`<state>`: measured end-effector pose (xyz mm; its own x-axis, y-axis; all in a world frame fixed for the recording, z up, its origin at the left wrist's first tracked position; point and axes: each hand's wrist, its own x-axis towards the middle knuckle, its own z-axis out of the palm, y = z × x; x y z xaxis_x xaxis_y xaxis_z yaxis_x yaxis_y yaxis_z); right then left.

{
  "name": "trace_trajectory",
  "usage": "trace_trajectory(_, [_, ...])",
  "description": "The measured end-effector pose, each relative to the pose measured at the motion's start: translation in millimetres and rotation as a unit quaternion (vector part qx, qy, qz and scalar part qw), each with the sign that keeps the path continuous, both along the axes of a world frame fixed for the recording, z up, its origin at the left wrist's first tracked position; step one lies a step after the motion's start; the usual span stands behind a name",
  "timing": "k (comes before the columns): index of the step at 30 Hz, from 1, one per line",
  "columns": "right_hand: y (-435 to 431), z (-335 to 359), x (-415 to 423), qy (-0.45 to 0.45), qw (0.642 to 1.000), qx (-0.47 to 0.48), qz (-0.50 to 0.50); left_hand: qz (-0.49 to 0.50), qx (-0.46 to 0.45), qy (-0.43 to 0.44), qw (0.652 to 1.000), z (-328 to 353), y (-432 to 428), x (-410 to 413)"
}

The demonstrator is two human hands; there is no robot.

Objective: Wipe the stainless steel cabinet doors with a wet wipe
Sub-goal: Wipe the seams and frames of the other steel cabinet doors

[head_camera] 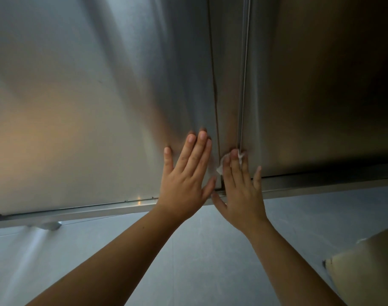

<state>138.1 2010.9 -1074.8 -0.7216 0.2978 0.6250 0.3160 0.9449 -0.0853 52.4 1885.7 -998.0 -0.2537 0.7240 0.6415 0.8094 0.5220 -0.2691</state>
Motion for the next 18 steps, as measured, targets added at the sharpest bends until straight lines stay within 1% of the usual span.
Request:
trace_trajectory(3, [2.1, 7.9, -2.2, -0.012, 1.0, 0.011, 0.004, -0.003, 0.009, -0.001, 1.0, -1.1, 0.4, -0.1])
trace_trajectory(9, [-4.5, -38.2, 13.2, -0.066, 0.998, -0.015, 0.009, 0.002, 0.004, -0.017, 1.0, -0.3, 1.5, 0.0])
trace_trajectory(11, [-9.0, -44.8, 16.1, -0.069, 0.997, -0.04, 0.0, 0.006, 0.001, -0.013, 1.0, -0.9, 1.1, 0.2])
trace_trajectory(13, [-9.0, -42.4, 15.2, -0.071, 0.997, -0.043, 0.0, 0.012, -0.004, -0.011, 1.0, 0.4, 1.1, 1.0])
trace_trajectory(15, [-5.9, -35.9, 14.5, -0.062, 0.997, -0.033, 0.006, 0.011, -0.003, -0.013, 1.0, -0.2, 1.1, 2.5])
trace_trajectory(18, [0.7, -9.8, 5.6, -0.007, 1.0, -0.014, 0.013, 0.006, 0.005, -0.018, 1.0, 0.3, 2.0, 5.0])
